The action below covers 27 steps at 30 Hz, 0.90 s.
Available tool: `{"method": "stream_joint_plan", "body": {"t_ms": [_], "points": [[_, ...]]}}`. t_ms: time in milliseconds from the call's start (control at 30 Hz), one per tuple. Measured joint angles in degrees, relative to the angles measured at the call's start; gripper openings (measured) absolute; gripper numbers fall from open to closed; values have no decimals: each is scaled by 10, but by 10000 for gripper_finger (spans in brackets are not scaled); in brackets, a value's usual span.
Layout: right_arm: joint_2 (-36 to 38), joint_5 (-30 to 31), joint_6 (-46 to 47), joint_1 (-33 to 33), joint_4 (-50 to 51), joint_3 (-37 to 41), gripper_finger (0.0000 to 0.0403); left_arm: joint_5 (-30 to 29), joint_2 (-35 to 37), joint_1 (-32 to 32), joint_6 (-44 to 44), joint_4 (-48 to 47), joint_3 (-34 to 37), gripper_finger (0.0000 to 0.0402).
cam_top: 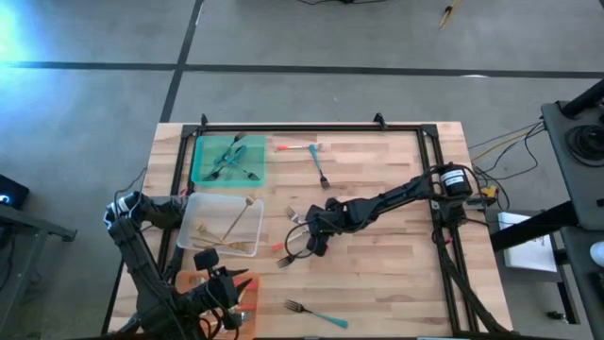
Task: Sort silverware by color (type)
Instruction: Put the orange fork into the orange bin
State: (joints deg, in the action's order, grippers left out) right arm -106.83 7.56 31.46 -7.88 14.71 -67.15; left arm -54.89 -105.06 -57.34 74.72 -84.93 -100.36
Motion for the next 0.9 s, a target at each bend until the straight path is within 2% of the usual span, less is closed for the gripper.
{"method": "stream_joint_plan", "body": {"t_ms": [300, 633, 900], "points": [[0, 19, -25, -1, 1, -29, 130, 0, 0, -4, 0, 0, 0, 91], [0, 74, -41, -1, 0, -33, 130, 0, 0, -10, 0, 0, 0, 91], [-1, 75, -30, -3, -5, -33, 130, 0, 0, -10, 4, 1, 0, 91]]}}
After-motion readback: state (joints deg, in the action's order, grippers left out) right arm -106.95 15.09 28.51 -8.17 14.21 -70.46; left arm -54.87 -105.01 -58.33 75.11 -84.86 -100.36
